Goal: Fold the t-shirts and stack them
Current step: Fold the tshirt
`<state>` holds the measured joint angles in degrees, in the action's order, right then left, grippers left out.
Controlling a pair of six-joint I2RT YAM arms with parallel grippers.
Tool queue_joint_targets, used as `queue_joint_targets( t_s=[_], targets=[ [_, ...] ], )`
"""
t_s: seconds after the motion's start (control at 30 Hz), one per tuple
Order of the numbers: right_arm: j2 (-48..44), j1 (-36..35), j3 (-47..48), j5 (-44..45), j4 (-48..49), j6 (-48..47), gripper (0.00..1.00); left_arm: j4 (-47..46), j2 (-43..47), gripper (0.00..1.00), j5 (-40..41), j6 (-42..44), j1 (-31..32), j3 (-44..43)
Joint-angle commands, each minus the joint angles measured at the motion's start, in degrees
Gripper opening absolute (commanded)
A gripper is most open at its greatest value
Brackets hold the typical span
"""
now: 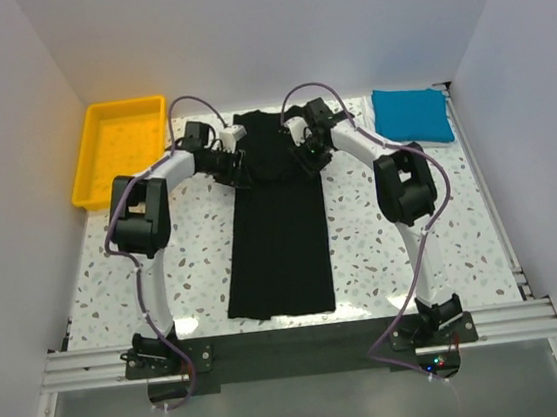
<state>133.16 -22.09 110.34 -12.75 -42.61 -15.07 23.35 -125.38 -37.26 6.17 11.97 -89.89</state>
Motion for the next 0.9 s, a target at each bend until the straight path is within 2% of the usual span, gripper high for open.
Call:
queue_joint_targets(
  t_s=[0.0, 0.17, 0.4, 0.5, 0.6, 0.7, 0.73, 0.77, 0.8, 0.83, 0.87],
  targets=[
    [3.5, 1.34, 3.64, 2.12, 2.71, 1.53, 0.39, -1.29, -4.78, 0.5, 3.68, -0.99, -0.1, -3.1],
    [6.84, 2.13, 8.04, 3.44, 1.57, 0.83, 0.39, -0.68, -8.12, 0.51, 4.21, -0.99, -0.01, -8.37],
    [7.81, 2.84, 13.13, 5.28, 0.51, -0.13, 0.41, -0.68, -7.68, 0.52, 3.86, -1.52, 0.07, -11.1],
    [8.25, 3.01, 18.73, 5.11, -2.82, -1.71, 0.46, 1.51, -6.55, 0.58, 0.88, 0.58, 0.07, -13.81],
    [5.46, 3.1, 22.89, 1.16, -8.01, -3.73, 0.55, 4.59, -1.64, 0.65, 1.57, 11.44, -0.1, -16.99],
    [-3.85, 3.19, 20.11, -3.4, -7.41, -5.66, 0.65, 5.38, 7.67, 0.71, 0.88, 19.11, -0.1, -14.8],
    [-9.53, 3.1, 18.95, -4.64, -5.66, -6.19, 0.73, 6.0, 10.13, 0.77, 0.17, 25.14, -0.01, -12.88],
    [-12.29, 3.19, 16.59, -8.04, -4.95, -7.16, 0.77, 7.22, 15.03, 0.82, -1.05, 28.16, 0.07, -11.9],
    [-14.66, 3.1, 15.26, -9.64, -4.07, -8.99, 0.81, 7.84, 17.43, 1.0, -1.59, 33.5, 0.07, -9.8],
    [-20.17, 3.1, 13.6, -10.96, -1.8, -9.79, 0.97, 9.07, 19.8, 1.0, -2.38, 35.9, 0.16, -8.74],
    [-22.57, 3.02, 9.67, -13.59, -0.3, -11.72, 0.99, 9.34, 24.26, 1.0, -3.6, 37.67, 0.16, -7.42]
  ],
)
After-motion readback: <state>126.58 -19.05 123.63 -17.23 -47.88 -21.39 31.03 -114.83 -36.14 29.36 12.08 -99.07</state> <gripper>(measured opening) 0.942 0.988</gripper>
